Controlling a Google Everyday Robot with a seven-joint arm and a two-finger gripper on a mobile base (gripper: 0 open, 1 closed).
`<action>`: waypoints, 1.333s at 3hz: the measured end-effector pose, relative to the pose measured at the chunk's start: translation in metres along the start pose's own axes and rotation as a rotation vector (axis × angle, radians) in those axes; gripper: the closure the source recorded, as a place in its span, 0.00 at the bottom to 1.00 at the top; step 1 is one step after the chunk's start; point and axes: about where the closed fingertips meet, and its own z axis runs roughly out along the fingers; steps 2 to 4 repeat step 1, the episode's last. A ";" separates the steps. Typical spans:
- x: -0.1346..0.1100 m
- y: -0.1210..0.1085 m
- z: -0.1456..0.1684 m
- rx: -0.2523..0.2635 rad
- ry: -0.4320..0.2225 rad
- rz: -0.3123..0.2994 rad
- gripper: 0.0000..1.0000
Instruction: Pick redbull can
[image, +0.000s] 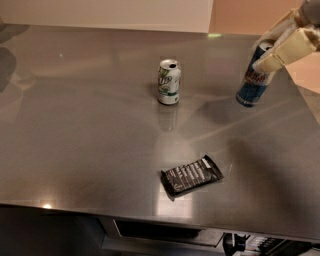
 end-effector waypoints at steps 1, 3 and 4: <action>-0.004 -0.007 0.002 0.022 -0.013 -0.002 1.00; -0.004 -0.007 0.002 0.022 -0.013 -0.002 1.00; -0.004 -0.007 0.002 0.022 -0.013 -0.002 1.00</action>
Offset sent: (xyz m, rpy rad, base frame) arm 0.0000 0.0000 0.0000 0.0000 0.0000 0.0000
